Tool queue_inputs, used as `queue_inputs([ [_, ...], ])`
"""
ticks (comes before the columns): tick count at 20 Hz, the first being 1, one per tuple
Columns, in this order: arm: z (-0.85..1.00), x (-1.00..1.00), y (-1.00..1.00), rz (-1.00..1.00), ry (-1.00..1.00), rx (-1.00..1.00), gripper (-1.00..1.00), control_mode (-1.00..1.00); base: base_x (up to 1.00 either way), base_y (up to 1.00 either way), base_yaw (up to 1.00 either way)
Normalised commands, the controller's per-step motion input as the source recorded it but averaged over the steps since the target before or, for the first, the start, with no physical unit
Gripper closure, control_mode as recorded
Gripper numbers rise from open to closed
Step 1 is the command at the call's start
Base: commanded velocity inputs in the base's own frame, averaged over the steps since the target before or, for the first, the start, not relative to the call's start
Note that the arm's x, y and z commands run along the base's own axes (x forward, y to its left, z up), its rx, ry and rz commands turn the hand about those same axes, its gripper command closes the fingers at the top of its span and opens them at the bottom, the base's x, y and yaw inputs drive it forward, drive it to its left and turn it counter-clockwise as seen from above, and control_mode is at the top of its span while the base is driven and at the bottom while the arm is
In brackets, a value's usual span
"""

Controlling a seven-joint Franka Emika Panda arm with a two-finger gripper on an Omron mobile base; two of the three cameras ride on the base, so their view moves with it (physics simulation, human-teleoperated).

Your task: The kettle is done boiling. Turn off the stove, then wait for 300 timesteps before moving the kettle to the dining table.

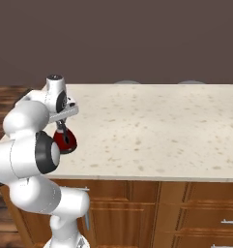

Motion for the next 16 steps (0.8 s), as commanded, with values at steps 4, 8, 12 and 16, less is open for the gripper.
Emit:
queue_inputs([
  [4,-0.14,0.02,0.0,0.0,0.0,0.0,1.0,-1.0,0.0,0.0,0.0],
  [8,-0.14,0.02,0.0,0.0,0.0,0.0,1.0,-1.0,0.0,0.0,0.0],
  [12,-0.13,0.03,0.0,0.0,0.0,0.0,1.0,-1.0,0.0,0.0,0.0],
  [16,-0.13,0.03,0.0,0.0,0.0,0.0,1.0,-1.0,0.0,0.0,0.0],
])
